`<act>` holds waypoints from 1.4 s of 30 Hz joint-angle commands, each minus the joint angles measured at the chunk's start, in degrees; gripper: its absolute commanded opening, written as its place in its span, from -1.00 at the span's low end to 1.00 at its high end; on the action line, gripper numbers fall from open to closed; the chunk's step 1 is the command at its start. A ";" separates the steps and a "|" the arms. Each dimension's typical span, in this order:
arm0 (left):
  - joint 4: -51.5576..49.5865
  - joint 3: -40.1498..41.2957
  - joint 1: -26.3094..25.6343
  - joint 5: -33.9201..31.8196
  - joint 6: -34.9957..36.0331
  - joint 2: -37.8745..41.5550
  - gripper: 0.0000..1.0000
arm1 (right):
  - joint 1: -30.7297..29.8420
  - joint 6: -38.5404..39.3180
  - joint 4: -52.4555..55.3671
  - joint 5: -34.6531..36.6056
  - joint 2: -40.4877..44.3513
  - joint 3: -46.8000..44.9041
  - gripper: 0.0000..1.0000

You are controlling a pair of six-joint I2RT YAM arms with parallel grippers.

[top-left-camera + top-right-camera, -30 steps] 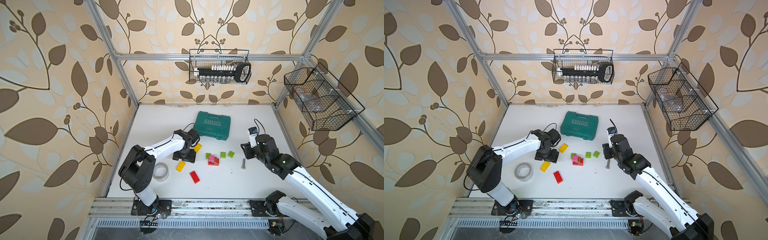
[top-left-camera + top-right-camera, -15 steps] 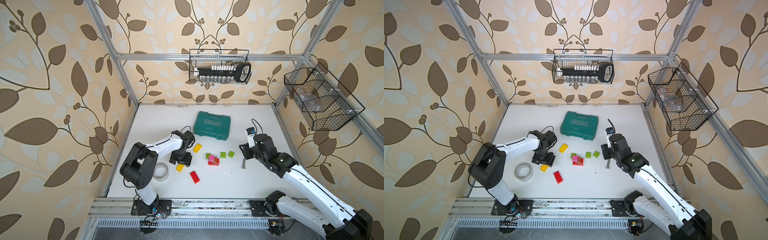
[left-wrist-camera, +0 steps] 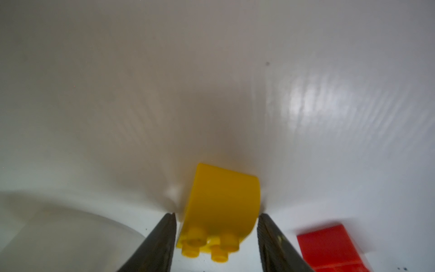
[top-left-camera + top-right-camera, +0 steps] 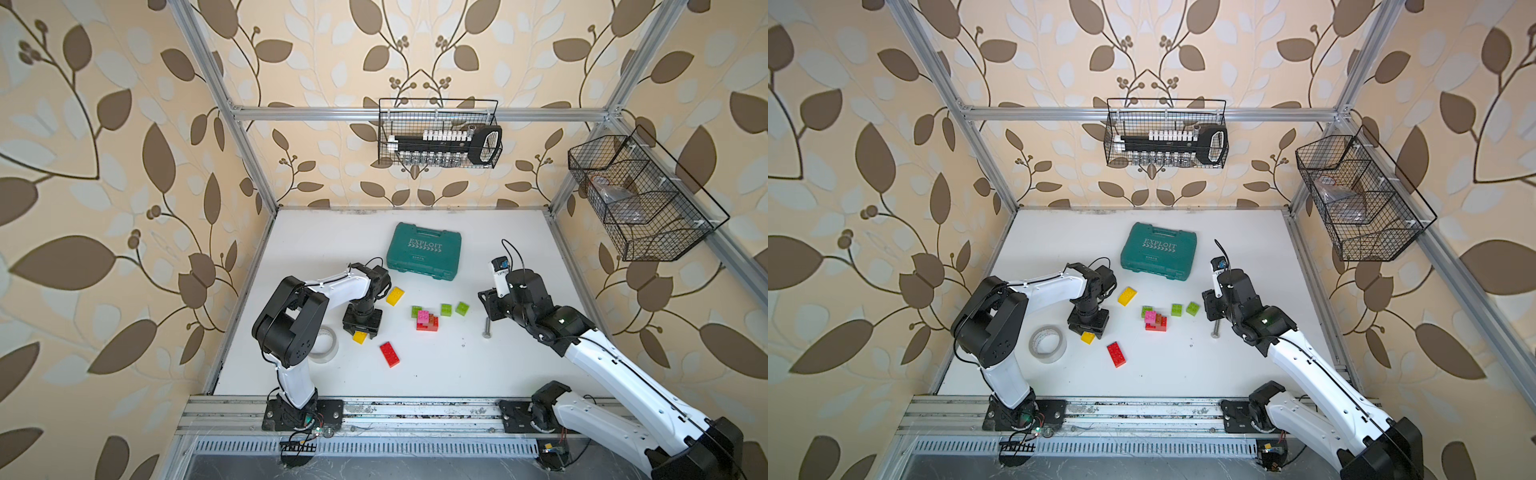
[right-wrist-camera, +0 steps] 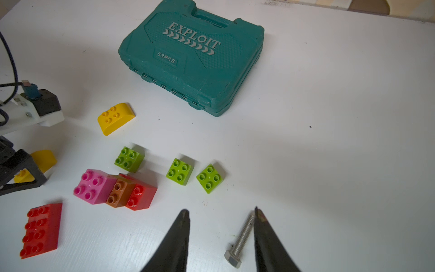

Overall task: Assemble the letter s with lego
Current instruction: Pick up the lego brick from the center of the board, then place the lego brick at the center of the board.

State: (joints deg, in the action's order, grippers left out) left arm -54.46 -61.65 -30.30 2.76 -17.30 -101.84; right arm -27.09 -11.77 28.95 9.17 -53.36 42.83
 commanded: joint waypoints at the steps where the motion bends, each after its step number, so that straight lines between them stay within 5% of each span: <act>1: -1.96 -1.35 0.28 -1.12 0.73 -0.16 0.04 | 0.14 -0.01 0.25 -0.36 0.47 -0.73 -0.21; 5: -3.62 -2.35 0.27 -2.74 1.50 1.64 -0.31 | 0.11 0.38 0.19 -0.71 1.36 -0.52 -0.24; 9: -7.04 -5.03 -1.02 -3.93 3.79 7.61 -0.42 | 0.12 2.53 -1.44 -3.72 3.75 -0.83 -0.29; 17: -7.10 -9.75 -16.73 -5.09 10.93 16.42 -0.46 | 0.08 9.89 -10.82 -12.35 13.77 -7.21 -0.34; 25: 0.08 -11.36 -31.47 -2.03 21.77 8.76 -0.53 | 0.08 13.07 -8.70 -13.42 17.79 -6.86 -0.27; 36: 2.38 -16.13 -37.62 -3.04 32.05 -5.59 -0.50 | 0.15 15.46 -7.31 -11.39 22.85 -8.29 -0.26; 42: 1.00 -16.57 -38.86 -5.80 35.52 -8.66 -0.29 | 0.11 15.82 -7.34 -11.53 22.90 -8.60 -0.26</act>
State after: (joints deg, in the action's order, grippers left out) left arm -51.90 -76.69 -68.64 -0.73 14.74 -110.48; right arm -27.09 3.29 21.23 -2.74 -30.76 35.14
